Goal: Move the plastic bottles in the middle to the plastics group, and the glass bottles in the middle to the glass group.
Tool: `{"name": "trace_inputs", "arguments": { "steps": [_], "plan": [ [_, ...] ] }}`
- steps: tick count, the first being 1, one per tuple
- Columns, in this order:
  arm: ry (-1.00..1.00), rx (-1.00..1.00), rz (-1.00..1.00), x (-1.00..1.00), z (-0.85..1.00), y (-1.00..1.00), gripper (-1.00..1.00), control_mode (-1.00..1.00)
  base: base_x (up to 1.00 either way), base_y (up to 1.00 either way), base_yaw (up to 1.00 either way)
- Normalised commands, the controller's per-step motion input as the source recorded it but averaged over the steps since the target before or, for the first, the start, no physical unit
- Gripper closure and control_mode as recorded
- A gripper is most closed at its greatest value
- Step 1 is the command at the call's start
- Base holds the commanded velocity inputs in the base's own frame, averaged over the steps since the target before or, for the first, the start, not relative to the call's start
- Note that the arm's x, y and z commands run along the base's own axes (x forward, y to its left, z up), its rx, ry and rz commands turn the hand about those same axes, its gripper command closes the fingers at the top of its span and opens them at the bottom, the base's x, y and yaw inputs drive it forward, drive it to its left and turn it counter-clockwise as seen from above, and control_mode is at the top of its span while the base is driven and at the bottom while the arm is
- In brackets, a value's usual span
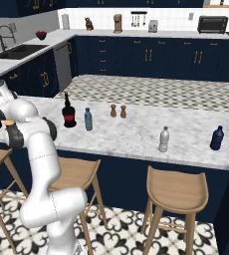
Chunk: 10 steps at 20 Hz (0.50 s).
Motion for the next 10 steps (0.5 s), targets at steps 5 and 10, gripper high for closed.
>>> {"name": "trace_inputs", "arguments": {
  "steps": [5,10],
  "plan": [
    [0.00,0.00,-0.03,-0.31,0.00,-0.07,-1.00,-1.00,0.00,0.00,0.00],
    [0.00,0.00,-0.11,-0.67,0.01,-0.28,-1.00,-1.00,0.00,0.00,0.00]
  ]
}}
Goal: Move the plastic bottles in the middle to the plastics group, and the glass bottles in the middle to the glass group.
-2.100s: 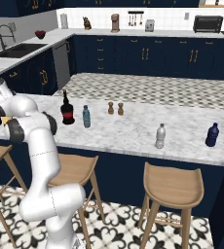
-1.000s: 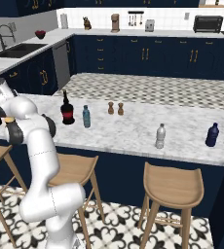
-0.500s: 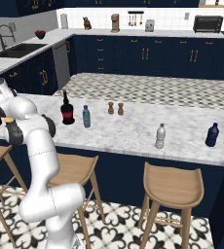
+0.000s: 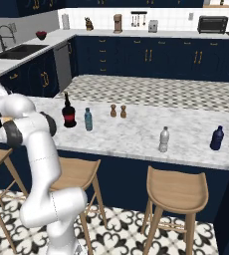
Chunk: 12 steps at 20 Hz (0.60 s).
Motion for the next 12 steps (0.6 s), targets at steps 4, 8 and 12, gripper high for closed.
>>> {"name": "trace_inputs", "arguments": {
  "steps": [4,8,12],
  "plan": [
    [-0.01,0.00,-0.14,-0.76,0.00,-0.41,-1.00,-1.00,0.00,0.00,0.00],
    [-0.02,0.02,-0.13,-0.53,0.18,-0.64,-1.00,-1.00,0.00,0.00,0.00],
    [0.00,0.06,-0.14,-0.51,0.26,-0.94,-1.00,-1.00,0.00,0.00,0.00]
  ]
}}
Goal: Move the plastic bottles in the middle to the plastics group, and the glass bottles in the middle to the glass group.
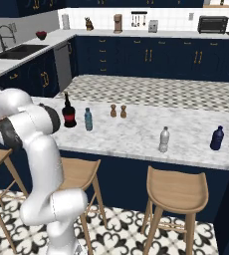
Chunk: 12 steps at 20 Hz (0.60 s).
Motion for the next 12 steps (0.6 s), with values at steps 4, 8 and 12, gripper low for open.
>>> {"name": "trace_inputs", "arguments": {
  "steps": [4,8,12],
  "plan": [
    [0.01,0.10,-0.16,-0.33,0.34,-1.00,-1.00,-1.00,0.00,0.00,0.00],
    [0.03,0.10,-0.14,-0.15,0.39,-1.00,-1.00,-1.00,0.00,0.00,0.00],
    [0.00,0.06,-0.10,0.00,0.54,-1.00,-1.00,-1.00,0.00,0.00,0.00]
  ]
}}
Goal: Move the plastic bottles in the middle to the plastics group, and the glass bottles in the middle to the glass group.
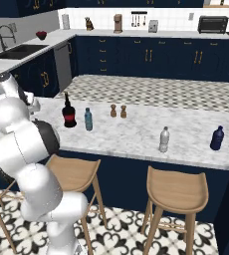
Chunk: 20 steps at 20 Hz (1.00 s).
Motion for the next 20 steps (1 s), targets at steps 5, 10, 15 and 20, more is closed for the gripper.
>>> {"name": "trace_inputs", "arguments": {
  "steps": [5,10,15,20],
  "plan": [
    [0.00,0.00,-0.09,0.00,0.33,-0.79,-1.00,-1.00,0.00,0.00,0.00],
    [-0.06,-0.04,-0.05,0.04,-0.01,-0.33,-1.00,-1.00,0.00,0.00,0.00],
    [-0.13,-0.01,-0.04,0.07,0.06,-0.40,-1.00,-1.00,0.00,0.00,0.00],
    [0.00,0.01,0.00,0.27,0.15,-0.74,-1.00,-1.00,0.00,0.00,0.00]
  ]
}}
